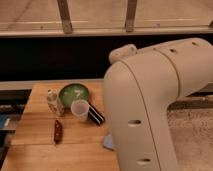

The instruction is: Place the pepper on the white sponge

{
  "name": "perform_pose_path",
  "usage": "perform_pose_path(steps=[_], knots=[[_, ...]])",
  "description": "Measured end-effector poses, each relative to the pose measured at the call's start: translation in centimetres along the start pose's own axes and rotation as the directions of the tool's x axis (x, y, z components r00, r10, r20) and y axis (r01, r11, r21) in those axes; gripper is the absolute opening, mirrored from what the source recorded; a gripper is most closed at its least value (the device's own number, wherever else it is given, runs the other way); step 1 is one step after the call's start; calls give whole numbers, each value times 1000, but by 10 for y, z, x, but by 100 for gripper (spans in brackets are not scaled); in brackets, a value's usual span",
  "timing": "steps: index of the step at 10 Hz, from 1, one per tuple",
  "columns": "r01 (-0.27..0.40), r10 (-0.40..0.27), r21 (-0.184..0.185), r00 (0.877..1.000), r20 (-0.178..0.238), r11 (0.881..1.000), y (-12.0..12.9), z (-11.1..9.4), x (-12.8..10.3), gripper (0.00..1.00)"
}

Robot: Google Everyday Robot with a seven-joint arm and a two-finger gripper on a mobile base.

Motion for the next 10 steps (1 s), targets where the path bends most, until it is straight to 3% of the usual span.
perform_pose_path(steps=[5, 10], knots=[[0, 0, 0, 1000, 0, 1000, 0, 0, 0, 80], [43, -42, -49, 999, 31, 998, 16, -10, -8, 80]])
